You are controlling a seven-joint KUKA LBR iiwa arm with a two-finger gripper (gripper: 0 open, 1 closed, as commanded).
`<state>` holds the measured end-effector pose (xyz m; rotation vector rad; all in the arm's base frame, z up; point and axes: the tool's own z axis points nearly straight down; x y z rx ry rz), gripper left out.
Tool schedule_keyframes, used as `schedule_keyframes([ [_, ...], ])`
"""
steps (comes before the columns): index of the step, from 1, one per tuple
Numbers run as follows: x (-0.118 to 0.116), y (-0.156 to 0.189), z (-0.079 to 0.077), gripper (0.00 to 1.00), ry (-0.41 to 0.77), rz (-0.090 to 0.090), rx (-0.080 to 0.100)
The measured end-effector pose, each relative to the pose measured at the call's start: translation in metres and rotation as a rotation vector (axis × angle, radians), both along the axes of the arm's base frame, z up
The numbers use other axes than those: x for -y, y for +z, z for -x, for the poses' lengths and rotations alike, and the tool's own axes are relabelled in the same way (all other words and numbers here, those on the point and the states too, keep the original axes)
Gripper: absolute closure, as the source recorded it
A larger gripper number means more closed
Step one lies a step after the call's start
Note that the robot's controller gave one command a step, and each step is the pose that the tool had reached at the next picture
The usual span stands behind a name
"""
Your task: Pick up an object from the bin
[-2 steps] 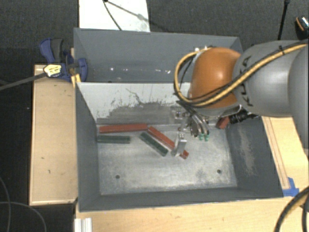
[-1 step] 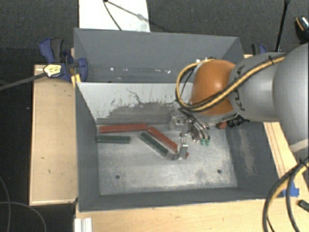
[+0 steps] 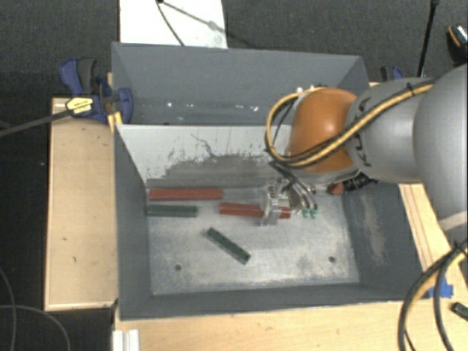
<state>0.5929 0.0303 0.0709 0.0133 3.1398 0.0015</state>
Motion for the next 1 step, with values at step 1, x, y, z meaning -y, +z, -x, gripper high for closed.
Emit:
schedule_keyframes([
  [1,0.0128,0.1353,0.0132,1.00,0.338,0.003,0.008],
])
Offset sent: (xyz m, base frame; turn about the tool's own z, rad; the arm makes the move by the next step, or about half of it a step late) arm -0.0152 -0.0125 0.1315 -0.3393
